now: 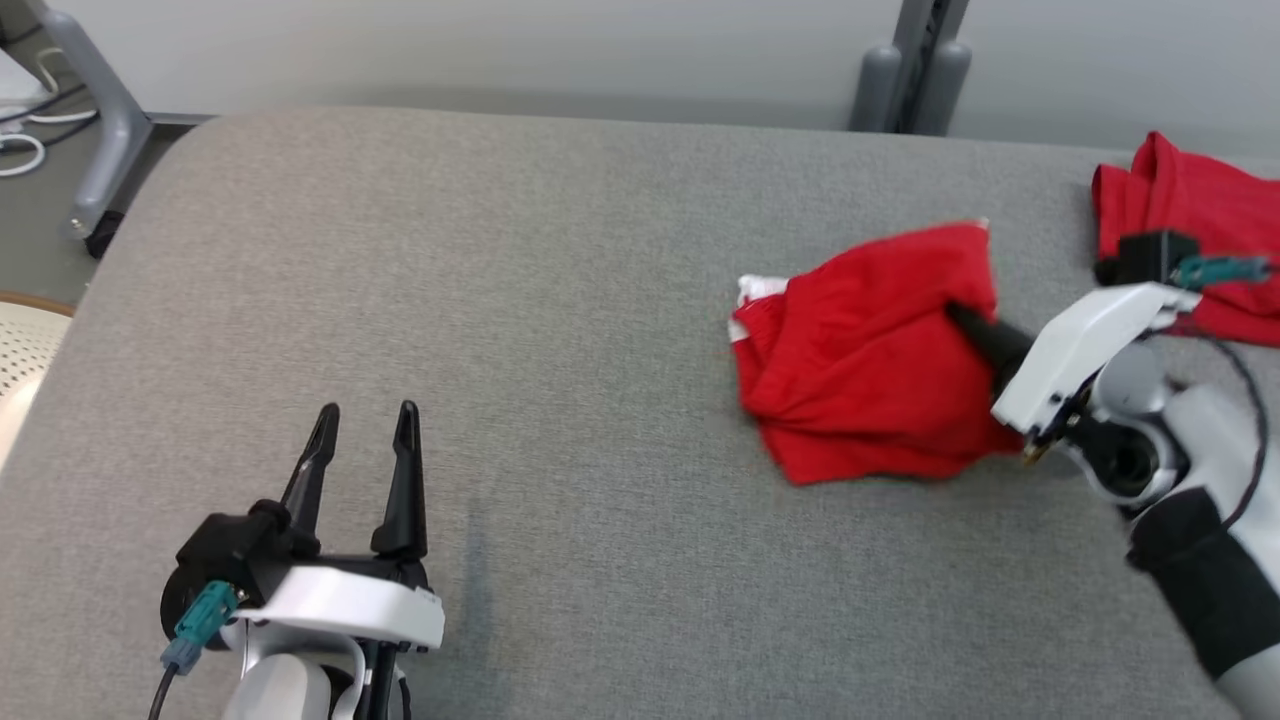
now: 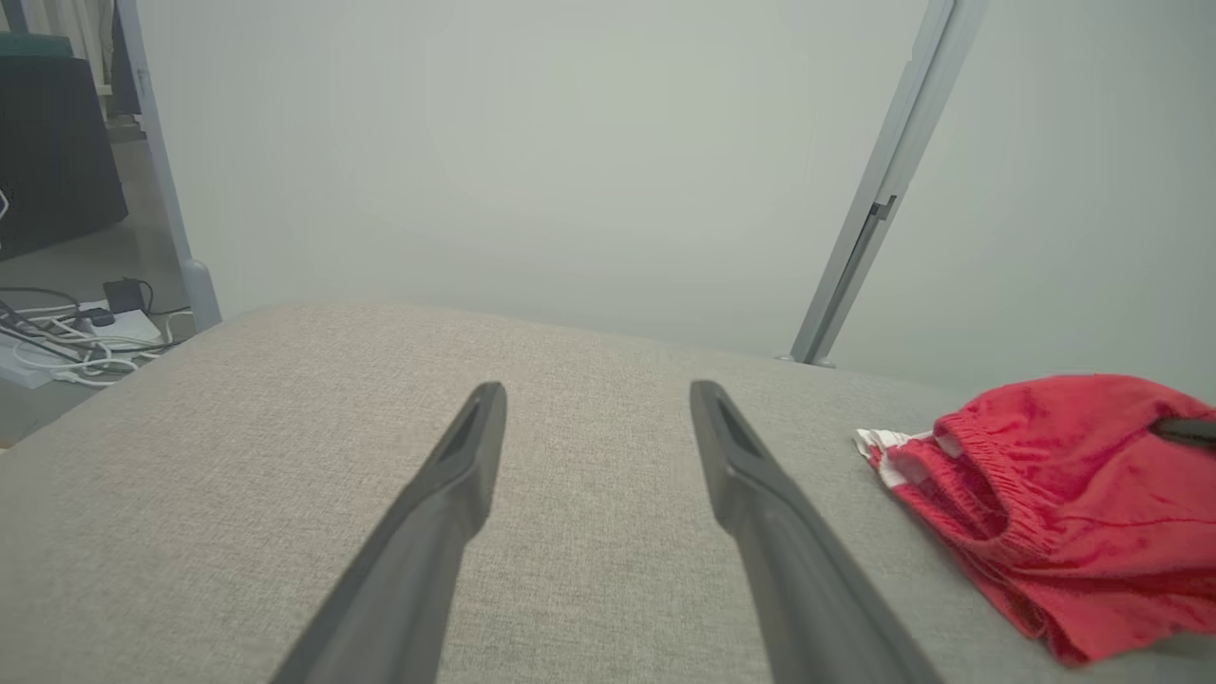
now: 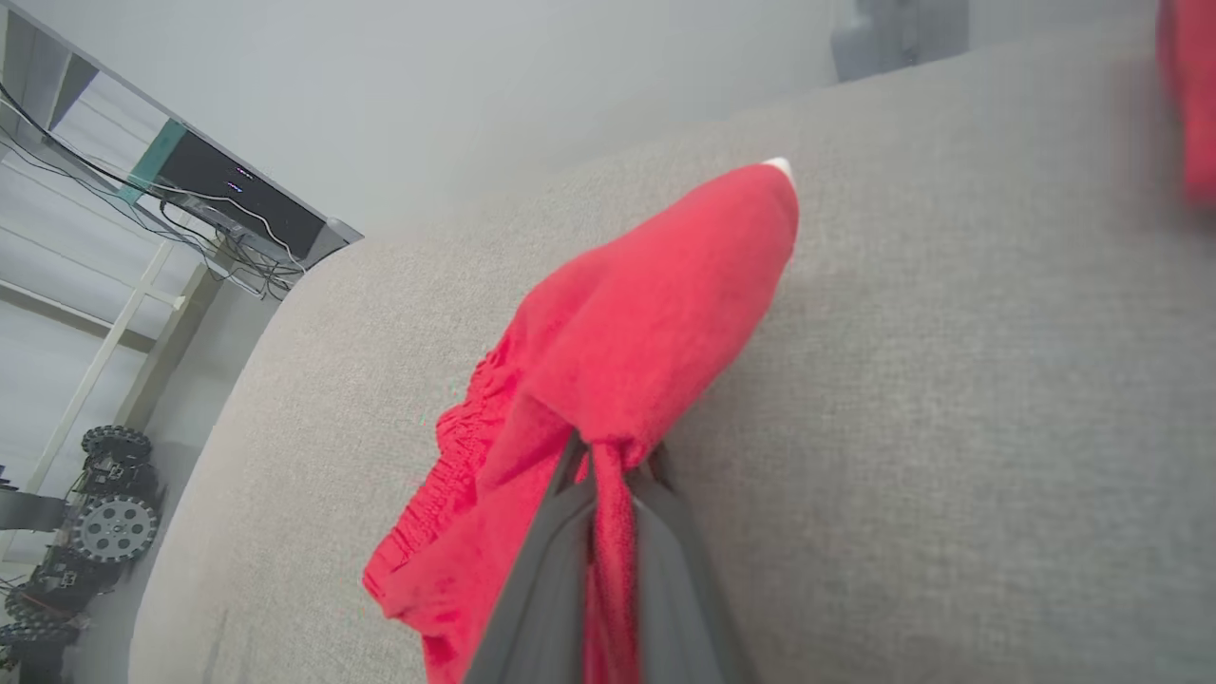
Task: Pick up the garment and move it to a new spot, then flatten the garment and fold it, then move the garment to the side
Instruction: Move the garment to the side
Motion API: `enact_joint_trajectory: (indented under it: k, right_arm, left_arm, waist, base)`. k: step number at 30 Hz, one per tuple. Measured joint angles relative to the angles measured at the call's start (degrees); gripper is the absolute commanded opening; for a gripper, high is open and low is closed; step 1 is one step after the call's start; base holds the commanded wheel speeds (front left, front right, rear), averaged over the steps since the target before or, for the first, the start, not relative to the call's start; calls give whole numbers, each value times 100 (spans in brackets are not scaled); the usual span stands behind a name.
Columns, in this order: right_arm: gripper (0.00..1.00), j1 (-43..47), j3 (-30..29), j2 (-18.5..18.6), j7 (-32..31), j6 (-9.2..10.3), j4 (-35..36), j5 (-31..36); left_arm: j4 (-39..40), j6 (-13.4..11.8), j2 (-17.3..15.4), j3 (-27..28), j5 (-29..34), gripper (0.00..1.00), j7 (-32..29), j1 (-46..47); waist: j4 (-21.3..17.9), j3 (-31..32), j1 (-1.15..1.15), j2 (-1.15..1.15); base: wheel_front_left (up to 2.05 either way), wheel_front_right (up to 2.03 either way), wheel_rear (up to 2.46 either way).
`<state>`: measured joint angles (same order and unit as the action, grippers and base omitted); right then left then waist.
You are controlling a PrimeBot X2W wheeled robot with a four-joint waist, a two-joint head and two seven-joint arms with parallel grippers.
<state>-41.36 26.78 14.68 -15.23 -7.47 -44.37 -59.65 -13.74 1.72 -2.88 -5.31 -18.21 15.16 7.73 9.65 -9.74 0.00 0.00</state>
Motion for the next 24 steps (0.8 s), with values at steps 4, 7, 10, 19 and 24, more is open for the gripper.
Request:
enact_joint_trajectory:
  k: [4, 7, 10, 19, 24]
  right_arm:
    - [0, -466, 280, 546, 62, 0, 310, 242]
    - [0, -750, 392, 891, 64, 0, 439, 312]
    - [0, -1073, 430, 1228, 82, 0, 472, 357]
    - [0, -1664, 691, 2168, 138, -2, 744, 526]
    - [0, -1835, 694, 2571, 211, -3, 676, 465]
  left_arm:
    - [26, 23, -1, -43, 48, 100, 0, 190]
    - [36, 25, -5, -67, 58, 100, 0, 281]
    - [52, 34, -14, -99, 97, 100, 0, 428]
    - [96, 43, -62, -158, 153, 100, 0, 708]
    - [109, 56, -111, -207, 168, 100, -1, 820]
  waist:
    - [-141, -266, 0, 0]
    - [-212, -482, 0, 0]
    - [-266, -724, 0, 0]
    - [-339, -1399, 0, 0]
    - [-362, -1624, 0, 0]
  base:
    - [0, 0, 0]
    - [0, 0, 0]
    - [0, 0, 0]
    - [0, 0, 0]
    - [0, 0, 0]
